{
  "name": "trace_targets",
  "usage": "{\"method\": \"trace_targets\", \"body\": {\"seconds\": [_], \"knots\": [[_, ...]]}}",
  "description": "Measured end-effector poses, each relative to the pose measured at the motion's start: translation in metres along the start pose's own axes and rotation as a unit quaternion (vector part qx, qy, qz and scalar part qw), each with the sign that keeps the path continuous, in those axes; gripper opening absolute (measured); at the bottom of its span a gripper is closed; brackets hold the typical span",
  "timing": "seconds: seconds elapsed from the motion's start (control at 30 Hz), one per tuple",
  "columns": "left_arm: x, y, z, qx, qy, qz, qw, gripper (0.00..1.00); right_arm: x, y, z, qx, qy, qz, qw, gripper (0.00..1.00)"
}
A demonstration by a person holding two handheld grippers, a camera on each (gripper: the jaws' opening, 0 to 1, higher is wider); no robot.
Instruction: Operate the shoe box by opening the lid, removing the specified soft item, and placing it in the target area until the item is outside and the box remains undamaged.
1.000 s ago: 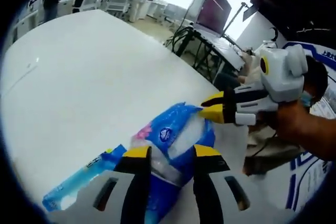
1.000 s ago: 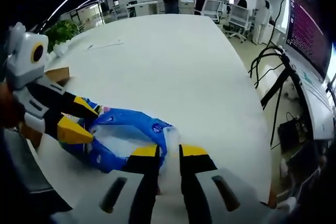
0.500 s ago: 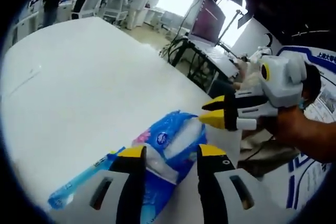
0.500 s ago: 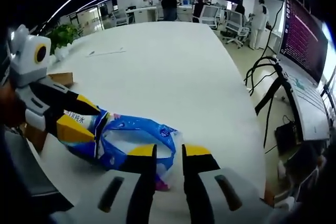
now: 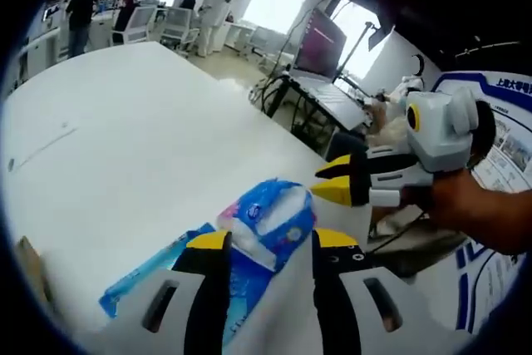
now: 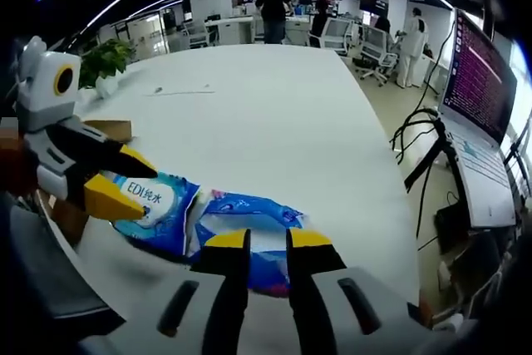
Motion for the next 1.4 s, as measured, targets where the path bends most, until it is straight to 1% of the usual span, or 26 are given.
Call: {"method": "trace_targets", "body": {"seconds": [0.13,0.2,0.3,0.47,0.6,0.8,0.9,1.07,1.23,1.4], "knots": [[-0.009,-0.001,-0.017,-0.001,0.001,-0.009,1.0000,0.37,-0.005,-0.013,-0.003,0.003,-0.004,0.001,1.0000,0.15],[-0.013,-0.001,-0.027,0.002,-0.001,-0.007,1.0000,0.37,-0.008,-0.022,-0.005,0.005,-0.005,0.003,1.0000,0.15],[-0.017,-0.001,-0.040,0.004,0.000,-0.007,1.0000,0.36,-0.012,-0.036,-0.009,0.011,-0.007,0.003,0.9999,0.15],[-0.022,-0.003,-0.065,0.012,0.007,-0.009,0.9999,0.36,-0.017,-0.051,-0.011,0.014,-0.009,0.005,0.9998,0.16],[-0.027,-0.006,-0.083,0.016,0.011,-0.008,0.9998,0.36,-0.015,-0.067,-0.014,0.018,-0.008,0.000,0.9998,0.16],[-0.044,-0.016,-0.109,0.026,0.011,-0.021,0.9994,0.36,-0.013,-0.085,-0.016,0.025,-0.013,-0.007,0.9996,0.15],[-0.051,-0.019,-0.121,0.032,0.011,-0.022,0.9992,0.36,-0.011,-0.097,-0.019,0.026,-0.013,-0.014,0.9995,0.15],[-0.063,-0.026,-0.143,0.040,0.021,-0.037,0.9983,0.36,-0.007,-0.115,-0.020,0.030,-0.010,-0.022,0.9993,0.15],[-0.074,-0.032,-0.162,0.056,0.029,-0.045,0.9970,0.35,-0.005,-0.136,-0.020,0.042,-0.010,-0.028,0.9987,0.15],[-0.085,-0.037,-0.179,0.064,0.029,-0.055,0.9960,0.35,-0.008,-0.161,-0.018,0.058,-0.017,-0.036,0.9975,0.15]]}}
Point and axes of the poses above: the point that each gripper's makers call its tool centre point, and the gripper's own axes: z roughly forward along the fingers, y roughly to its right, x roughly out of its top, the point moved 7 cm from there along -z, roughly backward along the fingers, and after that the axes turned 13 degrees about z, right-handed, at the moved point
